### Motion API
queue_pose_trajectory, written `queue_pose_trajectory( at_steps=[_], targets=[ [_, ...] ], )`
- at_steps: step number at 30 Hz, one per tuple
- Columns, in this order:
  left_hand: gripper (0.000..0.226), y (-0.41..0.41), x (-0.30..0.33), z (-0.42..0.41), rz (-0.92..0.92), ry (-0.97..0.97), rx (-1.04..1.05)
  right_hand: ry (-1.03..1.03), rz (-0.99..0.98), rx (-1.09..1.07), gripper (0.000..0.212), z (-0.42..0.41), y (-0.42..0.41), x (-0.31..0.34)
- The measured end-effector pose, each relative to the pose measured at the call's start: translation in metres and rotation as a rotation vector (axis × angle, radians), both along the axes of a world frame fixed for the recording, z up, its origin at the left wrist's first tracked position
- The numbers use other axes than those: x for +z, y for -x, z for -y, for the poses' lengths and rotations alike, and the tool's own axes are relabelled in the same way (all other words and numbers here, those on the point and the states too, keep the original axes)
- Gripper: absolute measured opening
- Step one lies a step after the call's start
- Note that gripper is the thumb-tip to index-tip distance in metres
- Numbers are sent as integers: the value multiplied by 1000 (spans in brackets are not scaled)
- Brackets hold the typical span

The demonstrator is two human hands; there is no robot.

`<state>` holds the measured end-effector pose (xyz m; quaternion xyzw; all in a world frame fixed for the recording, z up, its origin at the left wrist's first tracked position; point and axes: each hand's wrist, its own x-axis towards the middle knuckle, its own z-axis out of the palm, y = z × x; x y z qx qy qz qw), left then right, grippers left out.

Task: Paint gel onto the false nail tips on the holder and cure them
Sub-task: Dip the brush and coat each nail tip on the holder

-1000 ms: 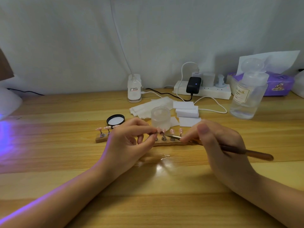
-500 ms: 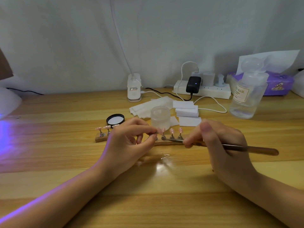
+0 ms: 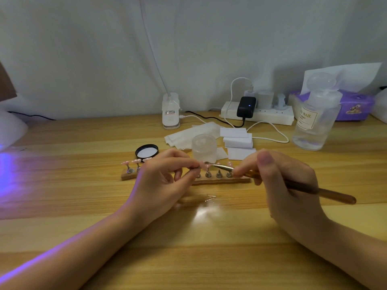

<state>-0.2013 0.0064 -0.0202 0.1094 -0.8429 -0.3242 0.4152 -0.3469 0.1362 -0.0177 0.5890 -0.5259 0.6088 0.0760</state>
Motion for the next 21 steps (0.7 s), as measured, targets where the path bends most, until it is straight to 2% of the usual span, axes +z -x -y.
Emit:
queue_pose_trajectory(
  at_steps=[3,8,11,17,21],
  targets=[
    [16,1,0,0,-10,5,-17,-44,-83,10,34,3,-2,1],
    [15,2,-2,1,-20,-2,-15,-37,-25,13,41,1,-1,-2],
    [15,2,-2,2,-24,2,-12,-26,11,16,38,-2,-1,-3],
    [17,1,-2,3,-27,4,-24,-57,-55,20,40,1,-3,0],
    [15,2,-2,3,-42,-1,-8,-80,16,40,42,0,-2,-3]
  ],
)
